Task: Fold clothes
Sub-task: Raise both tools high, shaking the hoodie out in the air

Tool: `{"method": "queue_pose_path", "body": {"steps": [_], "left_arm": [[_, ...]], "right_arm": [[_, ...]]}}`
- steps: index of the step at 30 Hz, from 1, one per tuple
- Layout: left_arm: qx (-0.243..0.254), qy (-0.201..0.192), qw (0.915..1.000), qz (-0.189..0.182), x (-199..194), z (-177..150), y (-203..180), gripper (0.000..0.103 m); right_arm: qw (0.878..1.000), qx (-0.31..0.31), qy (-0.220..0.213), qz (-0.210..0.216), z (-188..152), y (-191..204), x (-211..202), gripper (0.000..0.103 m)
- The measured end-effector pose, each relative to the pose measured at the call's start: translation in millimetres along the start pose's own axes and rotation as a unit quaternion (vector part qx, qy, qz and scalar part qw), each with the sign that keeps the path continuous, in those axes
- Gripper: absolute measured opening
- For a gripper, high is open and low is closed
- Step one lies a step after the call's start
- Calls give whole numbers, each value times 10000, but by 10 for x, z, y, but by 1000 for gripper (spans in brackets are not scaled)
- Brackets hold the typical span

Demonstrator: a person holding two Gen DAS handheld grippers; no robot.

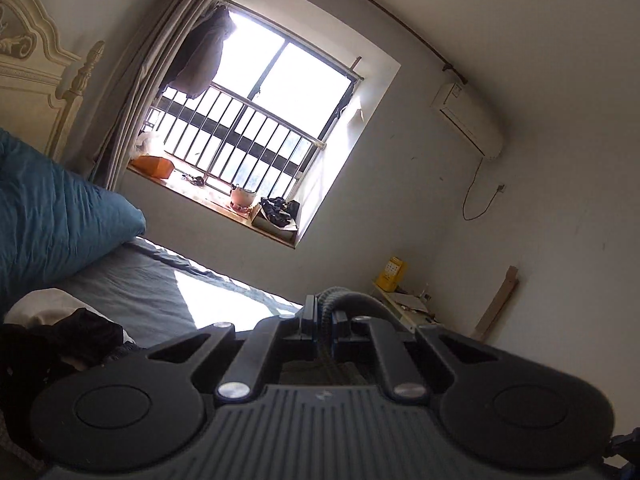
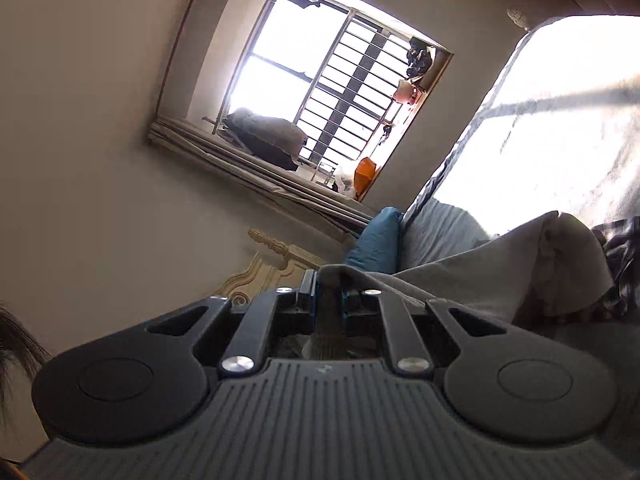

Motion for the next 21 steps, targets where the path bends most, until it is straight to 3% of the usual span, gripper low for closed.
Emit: {"method": "queue_pose_path", "body": {"steps": [4, 9, 17, 21], "left_arm": [[310, -581, 9976, -221, -177, 334, -645, 7], [361, -1056, 9909, -756, -284, 528, -1367, 8], [483, -1374, 9736, -1759, -200, 671, -2369, 8], [546, -1506, 9604, -2282, -175, 693, -2856, 8]], "right_arm": [[9953, -732, -316, 551, 610, 456, -177, 10], [9808, -1524, -722, 980, 1298, 987, -576, 10], [9510, -2446, -1543, 1098, 2221, 1666, -1355, 10], [9329, -2840, -1979, 995, 2605, 2021, -1728, 10]]}}
Point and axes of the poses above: each gripper's, at about its wrist camera, not at the fingertips, and x roughly the way its jaws point, y to its left, z to its top, the point moved 3 cm from there along x, roughly the way its jaws point, and after that the axes turned 2 degrees about -x, right-handed, at the moved point
